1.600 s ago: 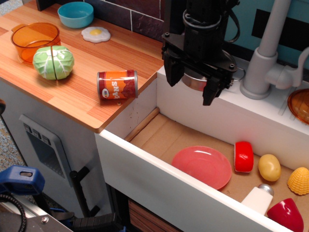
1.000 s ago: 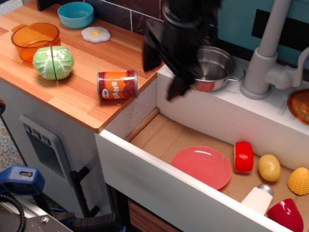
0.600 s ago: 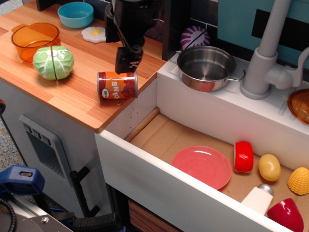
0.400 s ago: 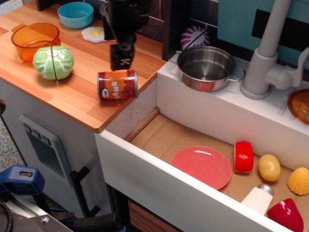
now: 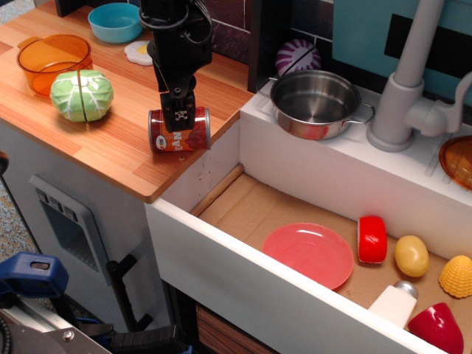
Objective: Put can in pot
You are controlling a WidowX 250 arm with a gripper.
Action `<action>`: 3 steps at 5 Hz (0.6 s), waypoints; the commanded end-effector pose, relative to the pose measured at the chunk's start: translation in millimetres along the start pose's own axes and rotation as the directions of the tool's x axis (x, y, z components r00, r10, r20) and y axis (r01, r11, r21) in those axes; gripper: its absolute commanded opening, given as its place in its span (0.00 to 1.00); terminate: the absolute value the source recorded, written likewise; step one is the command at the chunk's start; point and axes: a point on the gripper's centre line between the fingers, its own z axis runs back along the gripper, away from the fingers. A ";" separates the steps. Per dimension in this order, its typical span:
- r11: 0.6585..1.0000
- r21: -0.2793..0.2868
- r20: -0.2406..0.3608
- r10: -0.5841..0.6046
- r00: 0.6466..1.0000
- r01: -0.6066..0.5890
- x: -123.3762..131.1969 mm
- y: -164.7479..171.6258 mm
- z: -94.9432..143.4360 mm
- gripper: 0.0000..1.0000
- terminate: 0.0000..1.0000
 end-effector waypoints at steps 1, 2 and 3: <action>1.000 0.030 0.046 -0.008 0.999 0.007 0.0 16.9 -9.0 1.00 0.00; 0.999 0.032 0.066 -0.010 0.998 0.008 -5.5 18.1 -24.5 1.00 0.00; 1.000 0.005 0.084 0.021 0.996 -0.022 -13.0 13.6 -38.7 1.00 0.00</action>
